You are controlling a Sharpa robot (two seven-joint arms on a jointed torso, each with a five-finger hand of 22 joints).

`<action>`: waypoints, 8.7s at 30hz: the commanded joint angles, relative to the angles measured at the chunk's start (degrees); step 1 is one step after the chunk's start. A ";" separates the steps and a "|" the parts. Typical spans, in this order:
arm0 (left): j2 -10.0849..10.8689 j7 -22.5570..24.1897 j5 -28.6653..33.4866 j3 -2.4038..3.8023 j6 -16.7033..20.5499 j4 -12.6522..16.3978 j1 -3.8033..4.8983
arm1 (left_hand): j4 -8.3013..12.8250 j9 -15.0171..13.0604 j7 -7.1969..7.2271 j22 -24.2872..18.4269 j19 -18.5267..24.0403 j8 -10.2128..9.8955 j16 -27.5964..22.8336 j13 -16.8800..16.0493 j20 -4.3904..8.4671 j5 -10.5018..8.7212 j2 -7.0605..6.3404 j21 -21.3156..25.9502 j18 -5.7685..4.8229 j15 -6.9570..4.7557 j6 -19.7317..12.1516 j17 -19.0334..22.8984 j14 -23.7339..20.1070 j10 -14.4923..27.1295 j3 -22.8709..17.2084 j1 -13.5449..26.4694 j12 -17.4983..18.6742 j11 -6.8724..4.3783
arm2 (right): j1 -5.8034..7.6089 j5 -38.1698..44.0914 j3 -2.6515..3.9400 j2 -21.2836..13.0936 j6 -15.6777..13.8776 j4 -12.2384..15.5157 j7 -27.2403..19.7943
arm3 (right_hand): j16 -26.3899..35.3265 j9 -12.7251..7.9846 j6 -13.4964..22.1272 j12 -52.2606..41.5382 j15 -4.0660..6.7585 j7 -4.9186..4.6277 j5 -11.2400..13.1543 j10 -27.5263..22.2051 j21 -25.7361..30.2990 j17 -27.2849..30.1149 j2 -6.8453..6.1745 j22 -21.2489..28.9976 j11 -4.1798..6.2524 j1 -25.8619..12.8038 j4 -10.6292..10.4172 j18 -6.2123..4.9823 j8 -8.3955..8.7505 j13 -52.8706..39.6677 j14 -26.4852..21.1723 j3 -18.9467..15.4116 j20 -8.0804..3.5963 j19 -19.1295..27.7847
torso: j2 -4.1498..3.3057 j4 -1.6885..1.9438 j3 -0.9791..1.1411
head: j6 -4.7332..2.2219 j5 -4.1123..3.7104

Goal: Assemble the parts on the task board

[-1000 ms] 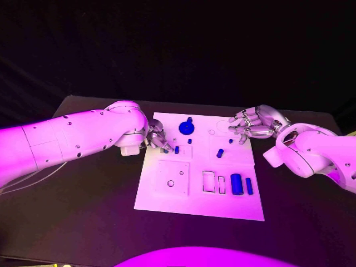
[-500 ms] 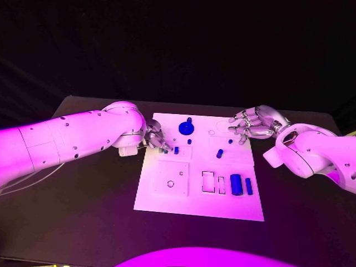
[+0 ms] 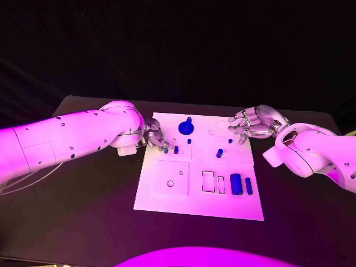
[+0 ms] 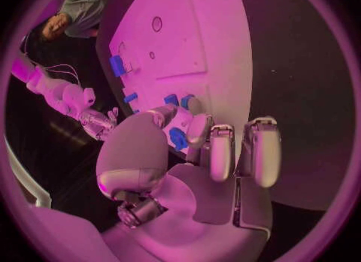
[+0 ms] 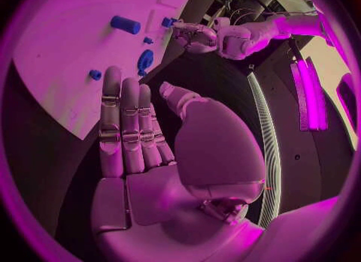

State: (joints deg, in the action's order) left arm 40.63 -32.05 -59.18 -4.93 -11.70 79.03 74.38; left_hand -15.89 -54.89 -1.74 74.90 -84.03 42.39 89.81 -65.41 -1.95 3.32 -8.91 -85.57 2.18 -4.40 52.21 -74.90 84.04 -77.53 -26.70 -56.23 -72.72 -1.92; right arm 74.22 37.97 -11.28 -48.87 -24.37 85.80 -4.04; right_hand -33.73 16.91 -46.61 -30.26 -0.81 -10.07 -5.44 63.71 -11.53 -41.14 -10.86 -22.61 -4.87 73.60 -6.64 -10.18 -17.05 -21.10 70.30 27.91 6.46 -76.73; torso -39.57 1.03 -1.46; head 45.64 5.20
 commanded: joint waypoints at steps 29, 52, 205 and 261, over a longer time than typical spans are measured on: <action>3.34 5.91 1.17 0.96 8.33 3.75 -0.16 | -0.74 5.73 -3.34 0.66 1.83 -8.00 0.04 9.54 -1.50 -0.29 0.78 4.37 1.14 1.71 -5.54 -14.94 5.89 7.69 7.39 -5.54 8.01 2.77 | -0.19 0.17 0.01 0.01 0.71 -0.05 -0.85 | 0.21 -0.10 0.34 0.22 -0.09 0.03 -0.20 0.29 -0.03 0.11 -0.12 0.12 -0.15 -0.53 -0.39 -0.15 -0.14 0.10 0.31 -0.05 0.10 0.16 | -0.01 0.02 0.01 | -0.31 0.18; 7.83 3.84 -6.47 0.59 18.79 10.50 -3.16 | -0.84 5.47 -2.24 2.03 0.76 -4.27 0.19 7.01 -1.15 -0.19 1.50 3.62 0.87 1.08 -2.97 -15.10 5.96 5.53 9.80 -6.69 5.12 1.90 | -0.20 0.17 0.01 -0.35 0.15 0.15 -1.08 | 0.22 -0.11 0.36 0.22 -0.09 0.03 -0.22 0.28 -0.05 0.13 -0.14 0.14 -0.15 -0.46 -0.37 -0.16 -0.17 0.13 0.32 -0.07 0.10 0.16 | 0.03 0.03 0.02 | -0.24 0.25; -3.71 -1.03 0.79 0.82 -4.70 -1.84 2.19 | 10.24 5.93 -1.89 3.04 0.42 2.94 0.19 7.24 -0.65 -0.25 0.82 3.52 0.70 0.65 -6.62 -15.10 5.96 3.90 -23.02 -13.08 3.77 1.36 | -0.86 0.01 0.01 0.31 0.56 -0.54 -1.45 | 0.29 -0.15 0.44 0.24 -0.13 0.00 -0.32 0.26 -0.07 0.18 -0.12 0.23 -0.19 -0.54 -0.55 -0.15 -0.28 0.24 0.29 -0.18 0.13 0.23 | -0.02 0.03 -0.02 | 0.53 0.33; -3.96 1.00 -2.30 -0.32 -8.92 -2.74 1.96 | 11.63 5.90 -1.91 3.20 0.37 3.07 0.19 7.46 -0.65 -0.24 0.41 3.43 0.67 0.66 -6.57 -15.10 5.96 3.94 -23.96 -12.60 3.82 1.35 | -0.93 -0.09 0.01 0.72 0.78 -0.88 -1.59 | 0.29 -0.15 0.44 0.24 -0.13 0.00 -0.32 0.26 -0.07 0.18 -0.12 0.23 -0.19 -0.54 -0.55 -0.15 -0.28 0.24 0.29 -0.18 0.13 0.23 | -0.04 0.01 -0.03 | 1.04 0.71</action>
State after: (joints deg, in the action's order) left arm 36.81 -31.83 -61.16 -5.25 -19.78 76.26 76.38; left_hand -12.88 -48.89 -4.14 74.90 -83.52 45.25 89.81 -57.99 -2.47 2.67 -8.99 -81.80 2.18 -3.77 45.58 -74.90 84.03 -73.11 -42.53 -68.64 -68.72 -0.60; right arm 73.34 37.79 -11.28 -48.21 -24.36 84.91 -4.85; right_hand -33.73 16.86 -46.53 -30.26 -0.81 -10.15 -5.44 63.71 -11.53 -41.04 -10.86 -22.45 -4.87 73.60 -6.80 -10.18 -17.05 -20.92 70.30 27.76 6.46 -76.73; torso -39.59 1.02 -1.46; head 46.61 5.94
